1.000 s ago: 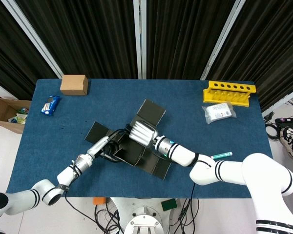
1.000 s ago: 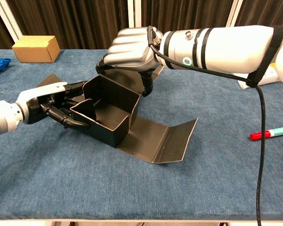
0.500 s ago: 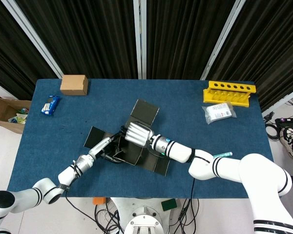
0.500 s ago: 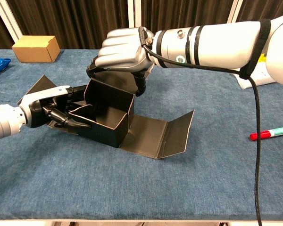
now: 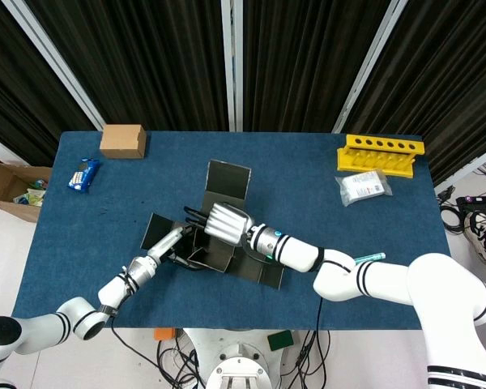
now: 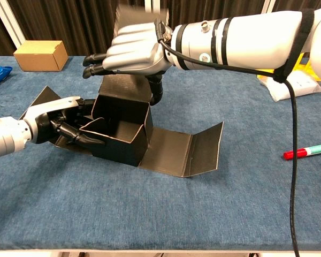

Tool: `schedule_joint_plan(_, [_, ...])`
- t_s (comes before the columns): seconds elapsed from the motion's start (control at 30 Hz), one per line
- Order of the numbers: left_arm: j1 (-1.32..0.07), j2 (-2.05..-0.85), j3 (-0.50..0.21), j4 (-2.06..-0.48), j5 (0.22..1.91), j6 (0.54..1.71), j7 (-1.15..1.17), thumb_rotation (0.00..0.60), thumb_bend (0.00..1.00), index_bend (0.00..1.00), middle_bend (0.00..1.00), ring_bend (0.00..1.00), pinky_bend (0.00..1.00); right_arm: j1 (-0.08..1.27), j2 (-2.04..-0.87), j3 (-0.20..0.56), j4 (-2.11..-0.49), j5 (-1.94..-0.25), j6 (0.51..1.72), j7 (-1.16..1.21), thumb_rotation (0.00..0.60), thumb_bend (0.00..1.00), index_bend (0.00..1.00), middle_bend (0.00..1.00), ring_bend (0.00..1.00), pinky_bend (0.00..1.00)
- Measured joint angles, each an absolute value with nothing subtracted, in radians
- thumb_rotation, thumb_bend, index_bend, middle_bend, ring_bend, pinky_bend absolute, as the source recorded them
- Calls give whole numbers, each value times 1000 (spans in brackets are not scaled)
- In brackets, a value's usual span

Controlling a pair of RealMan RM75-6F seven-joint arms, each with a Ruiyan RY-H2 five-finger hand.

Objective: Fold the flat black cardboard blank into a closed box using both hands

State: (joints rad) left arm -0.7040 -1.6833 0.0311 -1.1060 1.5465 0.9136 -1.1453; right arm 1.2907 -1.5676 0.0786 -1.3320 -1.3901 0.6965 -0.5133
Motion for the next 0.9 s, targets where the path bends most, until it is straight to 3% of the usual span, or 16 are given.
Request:
schedule_joint_plan(0.23, [-705, -1656, 11, -1171, 1503, 884, -1082, 600, 42, 236, 229, 563, 746, 1260, -1538, 95, -1402, -1352, 706, -520, 600, 0, 0, 0, 644, 945])
schedule_joint_plan(0.43, [-692, -1615, -5, -1228, 1469, 875, -1075, 600, 41, 242, 234, 568, 752, 1208, -1494, 106, -1482, -1371, 784, -441, 600, 0, 0, 0, 646, 957])
schedule_joint_plan(0.67, [-675, -1542, -12, -1302, 1472, 883, -1209, 600, 41, 247, 237, 568, 760, 1080, -1414, 105, -1559, -1438, 986, -287, 600, 0, 0, 0, 649, 967])
schedule_joint_plan(0.9, [-648, -1437, -8, -1368, 1531, 957, -1498, 600, 41, 268, 266, 568, 771, 900, -1354, 89, -1580, -1496, 1241, -63, 600, 0, 0, 0, 655, 968])
